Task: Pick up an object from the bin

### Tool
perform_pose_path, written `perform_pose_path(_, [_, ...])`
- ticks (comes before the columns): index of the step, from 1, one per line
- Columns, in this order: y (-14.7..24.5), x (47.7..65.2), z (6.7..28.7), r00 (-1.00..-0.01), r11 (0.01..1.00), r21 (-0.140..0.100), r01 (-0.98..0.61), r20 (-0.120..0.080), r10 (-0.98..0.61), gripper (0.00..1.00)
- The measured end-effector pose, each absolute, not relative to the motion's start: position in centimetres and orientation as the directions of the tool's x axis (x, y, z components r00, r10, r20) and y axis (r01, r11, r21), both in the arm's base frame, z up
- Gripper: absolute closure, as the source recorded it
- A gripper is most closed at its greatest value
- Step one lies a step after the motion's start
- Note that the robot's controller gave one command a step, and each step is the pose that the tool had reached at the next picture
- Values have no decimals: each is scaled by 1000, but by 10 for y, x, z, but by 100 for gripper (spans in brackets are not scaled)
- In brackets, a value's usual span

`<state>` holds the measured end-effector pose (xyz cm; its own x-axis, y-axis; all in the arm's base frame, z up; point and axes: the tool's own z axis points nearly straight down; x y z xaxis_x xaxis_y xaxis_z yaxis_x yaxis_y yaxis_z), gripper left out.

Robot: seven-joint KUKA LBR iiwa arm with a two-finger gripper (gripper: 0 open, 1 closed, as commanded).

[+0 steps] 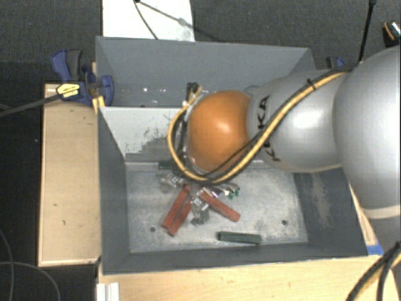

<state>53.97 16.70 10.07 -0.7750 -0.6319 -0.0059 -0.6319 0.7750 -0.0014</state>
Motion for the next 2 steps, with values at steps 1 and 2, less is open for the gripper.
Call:
perform_pose_path(1, [180, 542, 70, -683, 683, 1, -730, 0, -730, 0])
perform_pose_path(2, [180, 542, 70, -690, 690, 1, -723, 0, -723, 0])
